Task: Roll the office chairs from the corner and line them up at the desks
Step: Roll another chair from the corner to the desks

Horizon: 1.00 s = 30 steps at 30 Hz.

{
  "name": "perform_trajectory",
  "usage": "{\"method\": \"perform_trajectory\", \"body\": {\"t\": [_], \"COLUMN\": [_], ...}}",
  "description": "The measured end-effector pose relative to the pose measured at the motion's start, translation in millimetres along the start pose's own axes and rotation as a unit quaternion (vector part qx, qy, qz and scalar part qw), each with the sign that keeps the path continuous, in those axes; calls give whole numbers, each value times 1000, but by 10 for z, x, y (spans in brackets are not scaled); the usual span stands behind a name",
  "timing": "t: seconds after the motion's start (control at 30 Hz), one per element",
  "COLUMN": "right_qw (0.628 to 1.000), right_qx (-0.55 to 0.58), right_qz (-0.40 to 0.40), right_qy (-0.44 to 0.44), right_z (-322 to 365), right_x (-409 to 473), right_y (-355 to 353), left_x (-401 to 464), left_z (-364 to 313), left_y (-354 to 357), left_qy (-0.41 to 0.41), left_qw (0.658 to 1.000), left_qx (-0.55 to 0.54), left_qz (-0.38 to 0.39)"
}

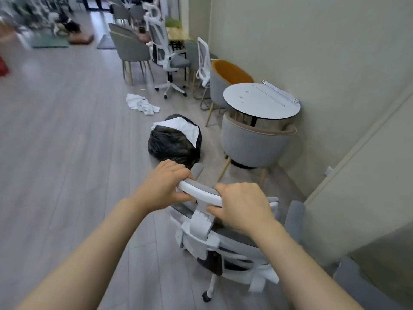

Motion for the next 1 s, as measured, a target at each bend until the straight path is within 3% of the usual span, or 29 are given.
{"method": "perform_trajectory", "body": {"t": [0.3,0.67,0.8,0.9,1.0], "right_qw": [989,958,933,932,923], "right_qx": [-11,20,26,58,68], "right_qz": [3,-72,-173,-94,-88], "right_qy": [-150,-276,-313,-345,-368], "right_z": [1205,3305,4182,4819,5449], "right_x": [454,860,987,1203,1439], "right_y": [-348,-858,-1187,-1180,-1281], "left_x": [-1374,-3229,-3999,-4509,-4986], "left_z": [490,1209,1497,1794,2125], "left_y": [-691,-1788,-2254,-2571,-2875], "left_qy": [-90,-189,-231,-270,-310], "left_qw": [986,958,942,929,916], "left_qx": [66,131,124,137,147], "left_qz": [-122,-171,-211,-212,-207]}}
Point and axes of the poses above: each hand's wrist, its own x-axis towards the middle knuckle, its own y-axis out of the palm, z = x × y, the point moved 7 cm from there along x, towards the middle knuckle, and after that the axes turned 12 degrees about -x, right-handed, at the moved point
